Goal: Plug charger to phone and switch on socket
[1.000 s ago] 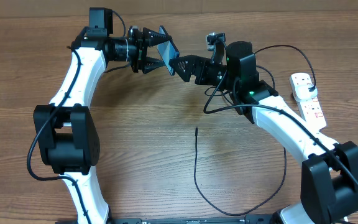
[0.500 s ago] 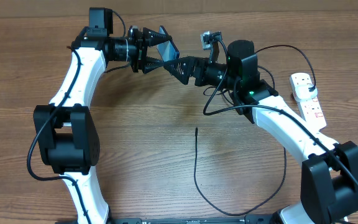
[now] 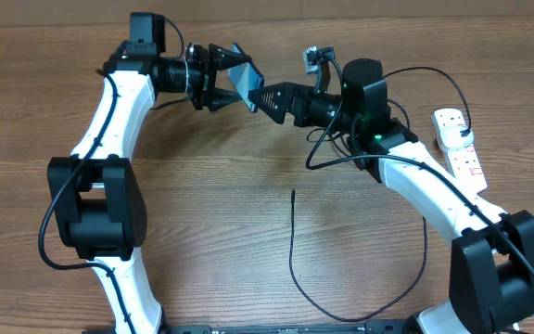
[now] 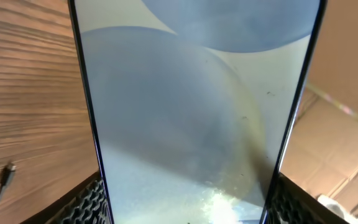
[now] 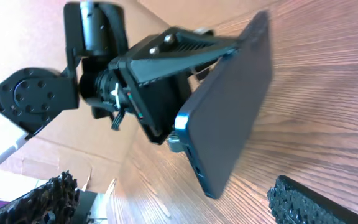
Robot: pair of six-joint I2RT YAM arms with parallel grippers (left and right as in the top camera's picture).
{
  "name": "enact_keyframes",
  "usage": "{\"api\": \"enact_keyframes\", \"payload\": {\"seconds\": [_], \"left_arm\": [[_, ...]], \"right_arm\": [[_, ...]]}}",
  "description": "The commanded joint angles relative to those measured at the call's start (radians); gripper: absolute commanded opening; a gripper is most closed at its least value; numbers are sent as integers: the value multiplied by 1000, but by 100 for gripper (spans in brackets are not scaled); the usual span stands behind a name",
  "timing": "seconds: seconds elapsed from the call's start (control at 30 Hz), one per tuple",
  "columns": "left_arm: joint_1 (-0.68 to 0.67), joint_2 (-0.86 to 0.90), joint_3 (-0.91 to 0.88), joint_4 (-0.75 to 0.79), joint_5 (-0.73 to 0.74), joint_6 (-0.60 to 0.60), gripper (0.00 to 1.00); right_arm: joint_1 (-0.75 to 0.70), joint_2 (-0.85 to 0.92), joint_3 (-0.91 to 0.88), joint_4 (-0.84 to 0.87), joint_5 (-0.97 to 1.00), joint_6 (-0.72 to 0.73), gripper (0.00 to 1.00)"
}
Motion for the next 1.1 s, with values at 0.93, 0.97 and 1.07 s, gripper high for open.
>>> {"api": "enact_keyframes", "payload": {"seconds": [0.93, 0.97, 1.07], "left_arm": [[-2, -71, 43, -398, -406, -80, 4], [-5, -71, 43, -407, -410, -80, 4], [-14, -71, 43, -438, -422, -80, 5]], "right_arm": [[102, 6, 21, -208, 145, 294, 98], [107, 6, 21, -210, 146, 294, 97], [130, 6, 21, -251, 180, 294, 96]]}}
